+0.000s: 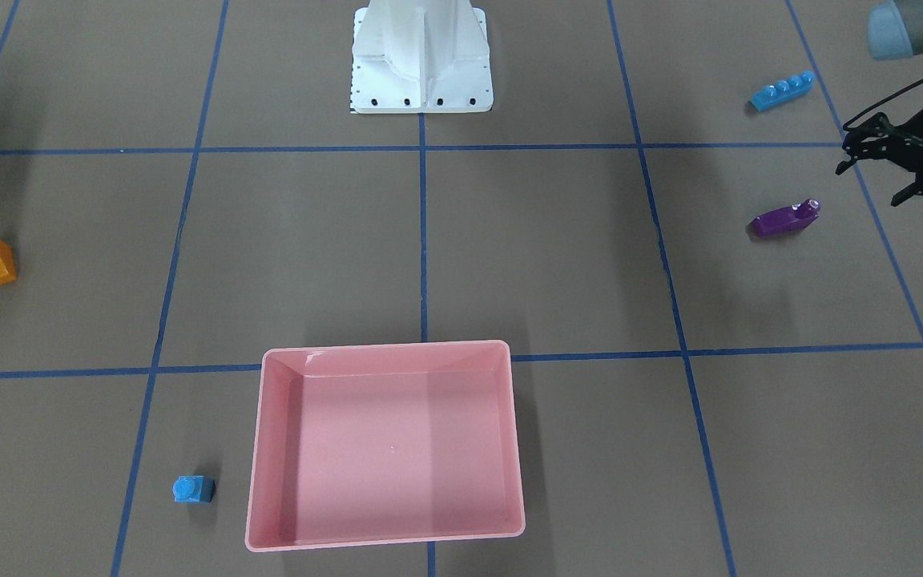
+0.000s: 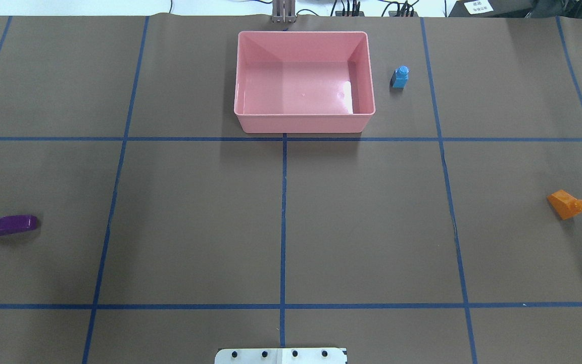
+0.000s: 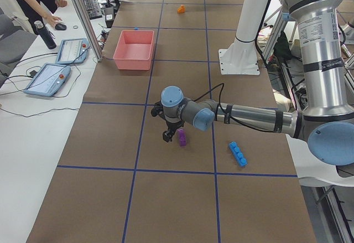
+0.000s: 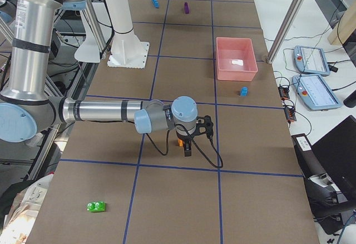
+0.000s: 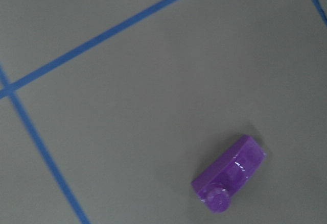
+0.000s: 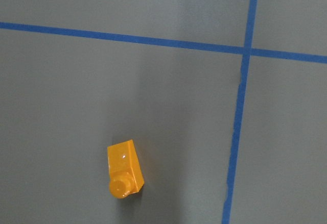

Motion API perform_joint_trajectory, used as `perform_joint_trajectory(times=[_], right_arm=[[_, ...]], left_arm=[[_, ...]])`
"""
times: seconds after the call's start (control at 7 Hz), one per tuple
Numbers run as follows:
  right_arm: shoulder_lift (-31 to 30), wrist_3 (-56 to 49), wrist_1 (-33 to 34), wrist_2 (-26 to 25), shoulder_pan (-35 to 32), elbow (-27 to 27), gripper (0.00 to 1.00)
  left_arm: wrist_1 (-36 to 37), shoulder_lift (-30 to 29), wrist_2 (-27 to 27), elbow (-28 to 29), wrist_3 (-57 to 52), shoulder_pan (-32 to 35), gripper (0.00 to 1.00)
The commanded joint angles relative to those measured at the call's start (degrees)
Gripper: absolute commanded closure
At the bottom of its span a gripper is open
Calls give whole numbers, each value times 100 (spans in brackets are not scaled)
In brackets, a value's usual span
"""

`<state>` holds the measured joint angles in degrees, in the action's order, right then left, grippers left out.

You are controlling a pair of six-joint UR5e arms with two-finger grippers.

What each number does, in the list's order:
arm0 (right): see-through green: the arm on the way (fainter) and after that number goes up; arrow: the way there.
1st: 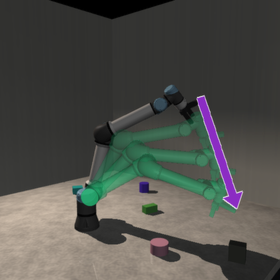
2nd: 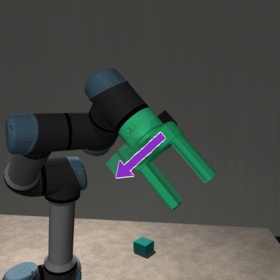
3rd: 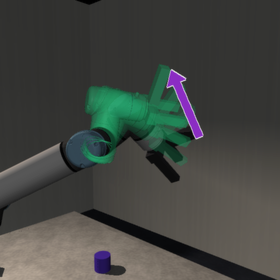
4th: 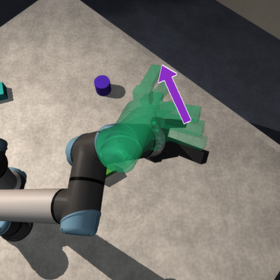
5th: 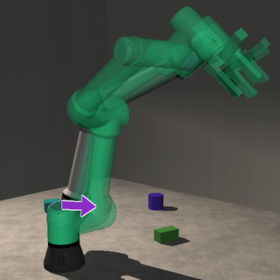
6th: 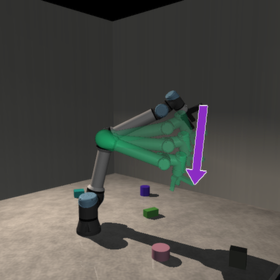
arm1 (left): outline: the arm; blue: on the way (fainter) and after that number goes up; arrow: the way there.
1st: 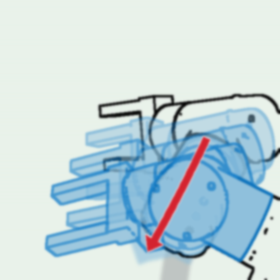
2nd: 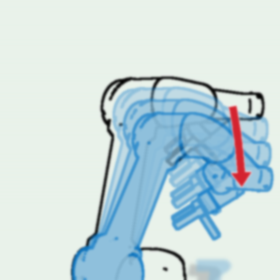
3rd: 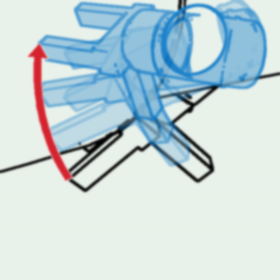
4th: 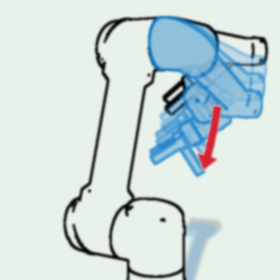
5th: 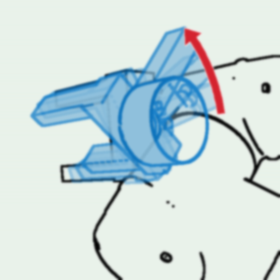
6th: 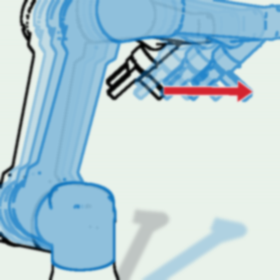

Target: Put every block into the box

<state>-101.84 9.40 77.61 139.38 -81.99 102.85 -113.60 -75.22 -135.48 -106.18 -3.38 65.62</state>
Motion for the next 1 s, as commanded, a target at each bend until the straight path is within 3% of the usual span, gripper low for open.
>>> perform_joint_trajectory(times=[0.0,0.14,0.29,0.43,0.57,0.86], right_arm=[[15,1093,-481,20,586,-1,1],[15,1464,-753,-24,771,-10,1],[15,1476,-791,-33,781,-10,1],[15,1477,-791,-33,799,-10,1],[15,1477,-791,2,799,-1,1],[15,1468,-800,-15,808,-1,1]], left_arm=[[-1247,865,187,1,274,-914,0],[-1452,999,354,1,755,-1685,0],[-2063,1348,782,1,908,-2197,0],[-2400,1613,847,-95,1127,-2498,0],[-2403,1877,996,-452,1555,-2962,0],[-2386,2300,2371,-685,1911,-4315,0]])
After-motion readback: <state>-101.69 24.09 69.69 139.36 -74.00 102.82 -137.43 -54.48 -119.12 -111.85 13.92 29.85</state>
